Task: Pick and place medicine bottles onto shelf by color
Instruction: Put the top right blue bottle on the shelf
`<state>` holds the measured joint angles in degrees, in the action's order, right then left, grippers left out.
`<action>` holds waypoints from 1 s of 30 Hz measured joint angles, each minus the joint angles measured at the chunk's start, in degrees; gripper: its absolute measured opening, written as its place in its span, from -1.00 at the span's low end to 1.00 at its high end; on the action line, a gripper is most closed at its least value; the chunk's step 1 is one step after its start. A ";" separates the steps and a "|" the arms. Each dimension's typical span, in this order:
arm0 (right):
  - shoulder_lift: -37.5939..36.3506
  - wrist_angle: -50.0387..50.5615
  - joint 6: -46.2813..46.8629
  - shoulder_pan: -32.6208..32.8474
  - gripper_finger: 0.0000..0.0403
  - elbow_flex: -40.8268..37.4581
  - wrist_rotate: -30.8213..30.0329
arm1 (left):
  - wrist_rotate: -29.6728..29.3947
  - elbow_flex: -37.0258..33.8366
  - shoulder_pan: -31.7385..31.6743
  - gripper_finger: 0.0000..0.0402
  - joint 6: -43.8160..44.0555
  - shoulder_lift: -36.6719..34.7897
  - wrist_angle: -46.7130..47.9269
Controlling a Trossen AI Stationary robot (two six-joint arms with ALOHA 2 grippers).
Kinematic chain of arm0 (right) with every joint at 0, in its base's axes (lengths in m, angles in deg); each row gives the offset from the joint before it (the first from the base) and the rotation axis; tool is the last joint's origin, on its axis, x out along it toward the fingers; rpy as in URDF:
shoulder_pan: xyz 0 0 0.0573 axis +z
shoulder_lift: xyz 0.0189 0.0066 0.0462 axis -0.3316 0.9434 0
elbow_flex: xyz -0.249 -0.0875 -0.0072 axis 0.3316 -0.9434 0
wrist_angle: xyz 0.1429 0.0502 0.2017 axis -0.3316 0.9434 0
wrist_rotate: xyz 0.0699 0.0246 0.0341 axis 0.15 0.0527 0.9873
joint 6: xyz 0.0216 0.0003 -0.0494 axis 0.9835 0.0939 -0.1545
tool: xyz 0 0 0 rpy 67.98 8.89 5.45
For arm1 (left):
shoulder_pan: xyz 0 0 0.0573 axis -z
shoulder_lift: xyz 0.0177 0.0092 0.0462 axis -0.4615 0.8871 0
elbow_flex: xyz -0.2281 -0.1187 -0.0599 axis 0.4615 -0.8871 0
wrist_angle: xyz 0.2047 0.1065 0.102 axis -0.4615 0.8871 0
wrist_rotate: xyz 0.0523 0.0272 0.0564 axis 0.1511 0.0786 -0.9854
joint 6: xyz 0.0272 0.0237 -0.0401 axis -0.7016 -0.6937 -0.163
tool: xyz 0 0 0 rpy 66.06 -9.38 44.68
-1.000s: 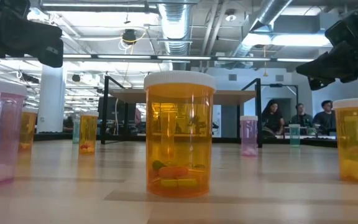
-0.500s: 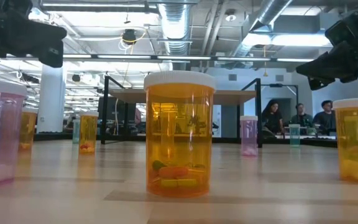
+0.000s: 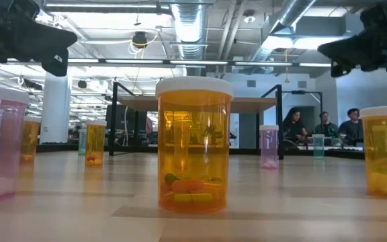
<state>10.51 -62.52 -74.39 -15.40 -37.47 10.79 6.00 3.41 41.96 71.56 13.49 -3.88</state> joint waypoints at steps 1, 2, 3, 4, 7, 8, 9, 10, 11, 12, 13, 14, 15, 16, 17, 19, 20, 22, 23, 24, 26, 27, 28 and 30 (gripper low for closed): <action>-0.02 -0.94 -0.60 0.00 -0.87 -0.01 0.02 | 0.00 -0.02 0.00 -1.00 -0.03 0.00 0.05; -0.01 -1.67 -0.74 0.00 -0.87 0.00 0.02 | 0.00 -0.02 0.00 -1.00 0.04 0.00 0.05; 0.00 -2.43 -0.75 0.00 -0.87 -0.01 0.02 | 0.00 0.01 0.00 -1.00 0.28 0.00 -0.02; -0.02 -3.22 -0.78 0.00 -0.87 -0.01 -0.01 | -0.15 -0.01 0.00 -1.00 0.51 0.00 -0.27; 0.00 -5.46 -0.79 0.00 -0.87 -0.02 -0.19 | -0.58 -0.02 0.00 -1.00 1.25 0.00 -2.33; -0.02 -5.84 -0.79 0.00 -0.87 -0.02 -0.22 | -0.68 -0.02 0.00 -1.00 1.34 0.00 -3.08; -0.02 -6.04 -0.78 0.00 -0.87 -0.02 -0.24 | -0.70 -0.01 0.00 -1.00 1.35 0.00 -3.76; 0.00 -6.09 -0.76 0.00 -0.87 0.00 -0.25 | -0.69 0.08 0.00 -1.00 1.38 0.00 -4.43; 0.00 -6.22 -0.41 0.00 -0.87 0.01 -0.25 | -0.70 0.23 0.00 -1.00 1.38 -0.02 -4.50; -0.02 -6.29 0.07 0.00 -0.87 0.06 -0.25 | -0.68 0.33 0.00 -1.00 1.38 -0.02 -4.46; 0.00 -6.27 0.83 0.00 -0.87 0.15 -0.29 | -0.68 0.42 0.00 -1.00 1.38 0.00 -4.35; 0.00 -6.25 1.54 0.00 -0.87 0.30 -0.73 | -0.68 0.53 0.00 -1.00 1.19 0.00 -4.33; 0.00 -6.01 2.65 0.00 -0.87 0.55 -1.83 | -0.68 0.74 0.00 -1.00 0.72 0.00 -4.38; 0.04 -5.98 4.05 0.00 -0.87 0.95 -3.32 | -0.68 0.95 0.00 -1.00 0.14 -0.01 -4.47; 0.01 -6.22 5.33 0.00 -0.87 1.36 -5.20 | -0.68 1.04 0.00 -1.00 -0.26 -0.02 -4.74; -0.02 -6.49 5.90 -0.03 -0.87 1.97 -7.85 | -0.69 1.05 0.00 -1.00 -0.68 -0.02 -4.33; -0.02 -6.31 5.59 -0.02 -0.87 2.07 -8.43 | -0.66 1.05 0.00 -1.00 -0.66 -0.02 -3.79; 0.17 -6.18 5.28 -0.02 -0.87 2.27 -9.18 | -0.64 1.05 0.00 -1.00 0.07 -0.02 -2.45; 0.21 -6.25 5.31 -0.02 -0.87 2.32 -9.37 | -0.64 1.05 0.00 -1.00 0.38 -0.01 -1.89; 0.36 -6.19 5.31 -0.02 -0.87 2.37 -9.45 | -0.64 1.05 0.00 -1.00 0.45 0.00 -1.49; 0.79 -5.72 5.47 -0.02 -0.87 2.40 -9.57 | -0.66 1.07 0.00 -1.00 -0.63 0.00 -1.28; 1.09 -5.76 5.77 -0.02 -0.87 2.40 -10.06 | -0.67 1.10 0.00 -1.00 -1.42 -0.01 -1.33; 1.34 -5.92 6.17 0.00 -0.87 2.40 -10.73 | -0.65 1.10 0.00 -1.00 -1.94 -0.02 -1.55; 1.62 -6.33 7.51 0.00 -0.86 2.43 -11.76 | -0.64 1.11 0.00 -1.00 -2.18 -0.02 -2.17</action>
<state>12.13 -68.85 -66.88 -15.40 -35.04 -0.98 5.36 4.52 41.96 69.37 13.47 -6.05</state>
